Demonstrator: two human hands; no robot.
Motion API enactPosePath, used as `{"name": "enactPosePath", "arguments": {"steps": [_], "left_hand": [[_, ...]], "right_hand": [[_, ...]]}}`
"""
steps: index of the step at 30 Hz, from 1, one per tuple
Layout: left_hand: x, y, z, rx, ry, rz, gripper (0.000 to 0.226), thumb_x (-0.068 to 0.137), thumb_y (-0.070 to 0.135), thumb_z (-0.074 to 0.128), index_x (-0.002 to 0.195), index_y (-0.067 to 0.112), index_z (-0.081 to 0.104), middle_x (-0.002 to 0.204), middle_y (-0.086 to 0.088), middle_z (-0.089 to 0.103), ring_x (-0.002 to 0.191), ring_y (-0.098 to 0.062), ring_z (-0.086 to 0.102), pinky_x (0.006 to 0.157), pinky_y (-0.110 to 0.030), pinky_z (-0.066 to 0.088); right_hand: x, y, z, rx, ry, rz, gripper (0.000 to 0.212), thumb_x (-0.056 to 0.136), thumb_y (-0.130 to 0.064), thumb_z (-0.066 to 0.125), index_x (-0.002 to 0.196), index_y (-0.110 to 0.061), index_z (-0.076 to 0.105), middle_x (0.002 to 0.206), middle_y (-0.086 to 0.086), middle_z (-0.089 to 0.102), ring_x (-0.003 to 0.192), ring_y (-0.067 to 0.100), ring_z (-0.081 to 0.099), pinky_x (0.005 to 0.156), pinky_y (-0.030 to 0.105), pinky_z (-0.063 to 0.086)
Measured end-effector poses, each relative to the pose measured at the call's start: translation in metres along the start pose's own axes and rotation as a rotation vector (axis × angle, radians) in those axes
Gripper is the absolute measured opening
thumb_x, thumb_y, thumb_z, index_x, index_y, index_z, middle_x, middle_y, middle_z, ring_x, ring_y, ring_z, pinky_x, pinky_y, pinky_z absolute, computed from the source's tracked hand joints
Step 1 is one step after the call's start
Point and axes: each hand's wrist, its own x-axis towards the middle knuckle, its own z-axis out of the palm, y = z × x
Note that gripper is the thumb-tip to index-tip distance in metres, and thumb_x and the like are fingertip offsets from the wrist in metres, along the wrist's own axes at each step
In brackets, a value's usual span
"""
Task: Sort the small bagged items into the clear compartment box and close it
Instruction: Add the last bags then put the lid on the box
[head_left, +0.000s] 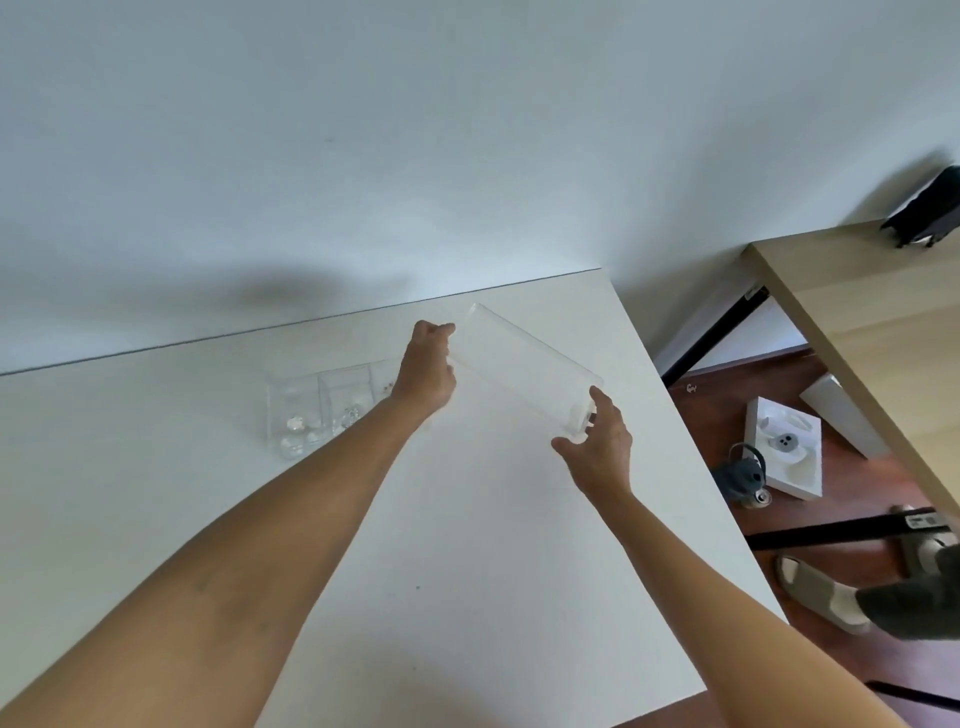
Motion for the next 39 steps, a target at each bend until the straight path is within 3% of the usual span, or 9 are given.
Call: {"name": "enactPosePath", "arguments": {"steps": [4,7,12,18,24,28,32,36,39], "left_hand": [[-0.006,-0.015,-0.045,-0.059,0.167,0.017,0.039,0.085,-0.009,0.055,0.123,-0.001,0.059,0.111,-0.022,0.056,0.096,-0.031,0.062,0.086,-0.018,0.041],[-0.014,-0.032,-0.083,-0.135,0.250,-0.009,0.029,0.085,-0.001,0.063,0.114,0.000,0.066,0.105,-0.022,0.063,0.092,-0.030,0.065,0.087,-0.019,0.043],[-0.033,-0.066,-0.130,-0.265,0.366,-0.100,0.018,0.088,0.018,0.065,0.099,0.005,0.071,0.098,-0.012,0.072,0.082,-0.016,0.062,0.080,-0.022,0.045],[-0.053,-0.116,-0.145,-0.348,0.384,-0.292,0.022,0.091,0.026,0.062,0.093,0.007,0.072,0.080,-0.013,0.071,0.078,-0.029,0.070,0.085,-0.041,0.057],[-0.063,-0.150,-0.129,-0.248,0.341,-0.449,0.029,0.089,0.019,0.060,0.073,-0.001,0.072,0.068,-0.016,0.070,0.065,-0.028,0.063,0.078,-0.036,0.056],[-0.063,-0.164,-0.118,-0.136,0.274,-0.506,0.027,0.092,0.019,0.055,0.066,0.012,0.055,0.070,-0.009,0.054,0.071,-0.022,0.048,0.071,-0.026,0.039],[-0.060,-0.168,-0.110,-0.090,0.248,-0.542,0.032,0.093,0.016,0.052,0.064,0.006,0.059,0.053,-0.011,0.047,0.066,-0.028,0.046,0.066,-0.025,0.033],[-0.057,-0.169,-0.107,-0.104,0.233,-0.565,0.032,0.094,0.016,0.051,0.079,-0.006,0.069,0.074,-0.024,0.069,0.080,-0.037,0.062,0.070,-0.027,0.040],[-0.056,-0.171,-0.106,-0.088,0.242,-0.574,0.033,0.094,0.016,0.052,0.077,-0.007,0.068,0.077,-0.025,0.069,0.084,-0.039,0.063,0.074,-0.032,0.047]], "right_hand": [[0.003,-0.037,0.006,0.027,0.137,-0.187,0.048,0.084,0.003,0.062,0.129,-0.006,0.050,0.119,0.016,0.058,0.099,0.025,0.057,0.088,0.027,0.042],[0.006,-0.067,0.013,0.088,0.168,-0.306,0.029,0.088,0.000,0.061,0.117,-0.003,0.060,0.107,0.017,0.063,0.086,0.024,0.059,0.083,0.024,0.043],[0.010,-0.110,0.041,0.145,0.090,-0.395,0.015,0.091,-0.013,0.061,0.104,-0.010,0.068,0.095,0.009,0.061,0.072,0.011,0.055,0.068,-0.002,0.037],[0.010,-0.133,0.086,0.149,-0.083,-0.253,0.025,0.088,-0.025,0.065,0.109,-0.011,0.065,0.080,0.005,0.067,0.079,0.022,0.063,0.078,0.030,0.050],[0.011,-0.131,0.117,0.039,-0.165,-0.161,0.020,0.084,-0.022,0.070,0.079,-0.003,0.065,0.074,0.016,0.069,0.082,0.036,0.066,0.081,0.043,0.055],[0.014,-0.130,0.129,-0.060,-0.180,-0.138,0.030,0.088,-0.014,0.064,0.067,0.008,0.063,0.062,0.023,0.063,0.067,0.037,0.061,0.074,0.040,0.054],[0.018,-0.130,0.135,-0.173,-0.168,-0.149,0.048,0.089,-0.008,0.058,0.044,-0.007,0.042,0.043,0.003,0.041,0.050,0.022,0.037,0.055,0.026,0.032],[0.020,-0.130,0.138,-0.202,-0.200,-0.134,0.034,0.090,-0.008,0.056,0.060,0.008,0.059,0.059,0.019,0.059,0.062,0.027,0.046,0.062,0.030,0.039],[0.022,-0.128,0.141,-0.257,-0.202,-0.155,0.043,0.090,-0.009,0.057,0.048,-0.004,0.048,0.045,0.004,0.043,0.058,0.027,0.041,0.062,0.026,0.032]]}}
